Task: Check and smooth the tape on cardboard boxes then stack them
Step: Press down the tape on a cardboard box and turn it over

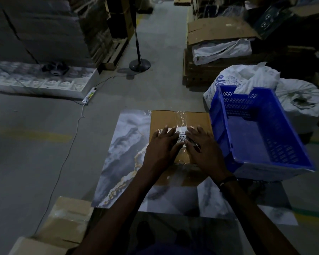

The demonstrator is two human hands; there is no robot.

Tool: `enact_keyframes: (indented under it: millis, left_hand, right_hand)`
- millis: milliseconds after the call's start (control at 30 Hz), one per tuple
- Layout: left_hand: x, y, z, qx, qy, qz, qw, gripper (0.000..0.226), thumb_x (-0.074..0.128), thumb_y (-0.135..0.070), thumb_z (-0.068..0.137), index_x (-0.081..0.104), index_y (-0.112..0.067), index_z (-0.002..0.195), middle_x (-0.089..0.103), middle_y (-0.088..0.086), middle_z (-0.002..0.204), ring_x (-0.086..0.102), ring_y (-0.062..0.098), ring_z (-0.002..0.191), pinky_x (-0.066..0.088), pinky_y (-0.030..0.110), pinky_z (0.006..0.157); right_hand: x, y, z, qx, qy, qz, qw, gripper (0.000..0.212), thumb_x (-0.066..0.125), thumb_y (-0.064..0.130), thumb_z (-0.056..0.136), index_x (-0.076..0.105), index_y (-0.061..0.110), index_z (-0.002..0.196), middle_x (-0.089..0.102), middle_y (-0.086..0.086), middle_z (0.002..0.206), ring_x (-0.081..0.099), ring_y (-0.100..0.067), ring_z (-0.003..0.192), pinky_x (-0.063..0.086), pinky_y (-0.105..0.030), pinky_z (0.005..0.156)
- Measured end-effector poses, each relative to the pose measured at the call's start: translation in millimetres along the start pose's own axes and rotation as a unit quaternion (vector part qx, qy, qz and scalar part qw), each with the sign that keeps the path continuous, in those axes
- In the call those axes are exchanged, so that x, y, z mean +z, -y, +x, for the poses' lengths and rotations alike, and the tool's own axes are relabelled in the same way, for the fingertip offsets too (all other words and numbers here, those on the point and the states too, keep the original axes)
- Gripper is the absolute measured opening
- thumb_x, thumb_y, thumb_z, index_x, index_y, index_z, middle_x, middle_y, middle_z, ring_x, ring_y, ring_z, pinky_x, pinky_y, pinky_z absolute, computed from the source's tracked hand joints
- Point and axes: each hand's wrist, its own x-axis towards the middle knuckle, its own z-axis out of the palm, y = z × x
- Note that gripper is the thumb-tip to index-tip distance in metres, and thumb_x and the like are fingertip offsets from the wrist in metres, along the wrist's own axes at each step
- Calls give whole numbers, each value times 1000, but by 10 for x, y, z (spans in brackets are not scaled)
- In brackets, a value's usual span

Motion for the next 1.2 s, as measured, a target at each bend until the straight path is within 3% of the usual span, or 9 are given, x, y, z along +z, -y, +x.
enact_keyframes:
  millis: [133, 167, 267, 400, 500, 667, 767, 1100, 1200]
  left_hand:
    - [36, -13, -32, 1, -11, 28, 1000, 44, 45, -45, 106, 62, -16, 134, 50, 6, 153, 34, 24, 149, 27, 45, 119]
    - [48, -31, -46, -8, -22, 23, 999, 42, 48, -45, 105, 65, -15, 129, 55, 7, 147, 43, 25, 143, 34, 41, 114]
    - [85, -39, -71, -38, -71, 12, 997, 38, 57, -47, 101, 70, -12, 101, 69, 6, 117, 64, 24, 105, 45, 29, 79]
    - [130, 4, -58, -33, -77, 39, 996, 42, 55, -50, 101, 70, -11, 96, 68, 5, 109, 64, 22, 93, 41, 27, 69]
    - [105, -50, -26, -20, -61, 45, 997, 37, 56, -44, 102, 68, -9, 100, 67, 9, 113, 63, 27, 98, 46, 33, 76]
    - [145, -110, 29, -10, -3, 112, 994, 33, 55, -32, 101, 58, -14, 128, 47, 9, 153, 48, 32, 135, 46, 48, 103]
    - [117, -135, 34, -17, 11, 118, 993, 40, 53, -33, 103, 53, -14, 137, 44, 9, 155, 43, 30, 140, 42, 46, 107]
    - [105, -149, -24, -53, 0, 54, 997, 63, 50, -40, 105, 33, -8, 157, 27, 13, 166, 24, 30, 154, 25, 46, 122]
    - [141, -122, -46, -64, 5, 59, 996, 70, 31, -53, 105, 27, -9, 159, 20, 11, 168, 18, 27, 156, 20, 46, 125]
  right_hand:
    - [52, -22, -60, -18, -18, -36, 999, 46, 44, 41, 107, 48, 25, 150, 38, 5, 161, 20, -12, 154, 12, -42, 127]
    - [66, -26, -80, -17, -31, -34, 999, 46, 45, 41, 107, 49, 24, 149, 42, 4, 159, 24, -13, 153, 15, -43, 127]
    - [99, 5, -111, 2, -77, 0, 997, 43, 57, 37, 102, 60, 18, 140, 56, -2, 148, 43, -15, 144, 31, -45, 123]
    - [102, 26, -120, 3, -89, 5, 996, 41, 60, 36, 99, 64, 14, 134, 62, -5, 141, 50, -18, 139, 33, -46, 121]
    - [97, 27, -108, 2, -89, -3, 996, 42, 58, 37, 100, 63, 16, 136, 60, -4, 144, 49, -16, 140, 33, -46, 121]
    - [108, 33, -119, 15, -57, -57, 997, 55, 45, 44, 105, 41, 19, 154, 39, -2, 161, 28, -15, 152, 16, -37, 124]
    - [86, 46, -111, 21, -33, -99, 994, 62, 32, 49, 106, 28, 20, 160, 27, -1, 166, 17, -14, 155, 5, -33, 123]
    - [102, 49, -114, 41, -18, -104, 994, 65, 37, 41, 108, 13, 15, 163, 11, -3, 171, 4, -14, 157, -6, -29, 122]
    - [101, 43, -109, 42, -19, -94, 994, 64, 38, 43, 108, 16, 17, 162, 14, -2, 170, 5, -13, 157, -3, -30, 123]
